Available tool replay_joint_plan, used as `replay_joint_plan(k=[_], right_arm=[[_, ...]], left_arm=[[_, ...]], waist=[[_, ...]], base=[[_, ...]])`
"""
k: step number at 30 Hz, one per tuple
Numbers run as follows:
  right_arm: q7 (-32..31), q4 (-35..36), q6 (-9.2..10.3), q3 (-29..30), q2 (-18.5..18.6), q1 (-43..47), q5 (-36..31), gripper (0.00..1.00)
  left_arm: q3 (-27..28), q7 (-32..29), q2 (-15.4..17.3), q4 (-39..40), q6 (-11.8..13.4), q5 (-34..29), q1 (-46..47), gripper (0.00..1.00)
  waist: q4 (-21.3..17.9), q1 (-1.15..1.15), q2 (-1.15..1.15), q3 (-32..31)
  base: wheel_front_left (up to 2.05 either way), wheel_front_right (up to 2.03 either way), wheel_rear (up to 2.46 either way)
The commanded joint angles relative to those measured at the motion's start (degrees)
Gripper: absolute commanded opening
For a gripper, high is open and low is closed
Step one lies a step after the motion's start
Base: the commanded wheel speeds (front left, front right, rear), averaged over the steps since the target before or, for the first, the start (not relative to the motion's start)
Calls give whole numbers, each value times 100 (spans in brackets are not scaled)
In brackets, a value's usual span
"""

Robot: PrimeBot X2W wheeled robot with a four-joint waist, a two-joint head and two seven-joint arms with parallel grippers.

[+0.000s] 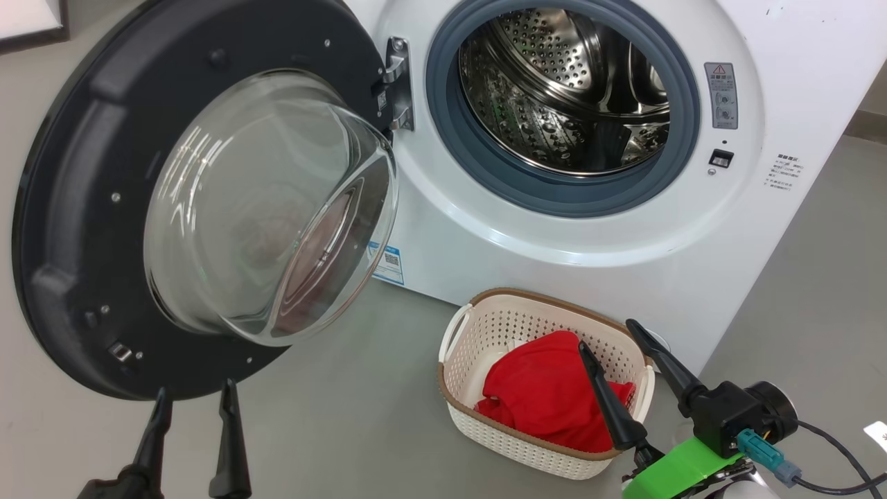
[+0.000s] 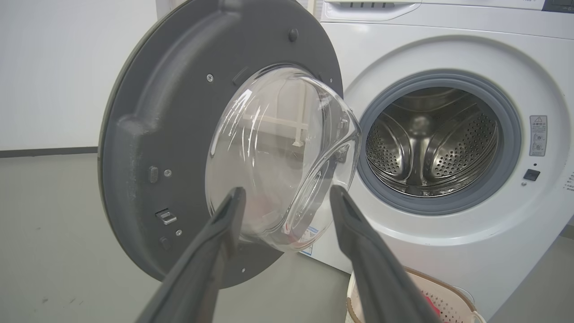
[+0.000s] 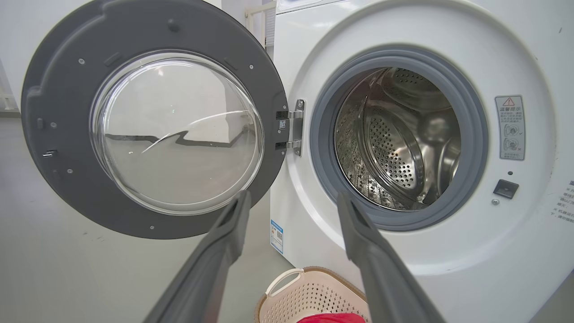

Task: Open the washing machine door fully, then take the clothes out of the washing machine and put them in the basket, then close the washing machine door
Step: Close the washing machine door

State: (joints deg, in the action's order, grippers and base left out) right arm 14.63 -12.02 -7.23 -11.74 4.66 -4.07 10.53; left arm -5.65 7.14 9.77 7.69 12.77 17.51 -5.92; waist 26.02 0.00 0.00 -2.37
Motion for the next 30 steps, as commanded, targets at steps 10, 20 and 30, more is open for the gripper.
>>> replay_joint_plan(k=[10,20,30], right_arm=[[37,139,-25,-97,-3,-132,-26,100],[37,70,-25,-36,-9,-167,-70,100],[37,-8,-25,96,-11,-206,-100,100]], left_arm=[[168,206,167,113,106,-244,165,0],[609,599,519,-20,352,-566,1324,0],[1456,651,953,-920,531,-212,2781,0]], waist=[[-1,0,0,8],[-83,0,0,130],[-283,0,0,171]], base=[[0,0,0],[0,0,0],[0,0,0]])
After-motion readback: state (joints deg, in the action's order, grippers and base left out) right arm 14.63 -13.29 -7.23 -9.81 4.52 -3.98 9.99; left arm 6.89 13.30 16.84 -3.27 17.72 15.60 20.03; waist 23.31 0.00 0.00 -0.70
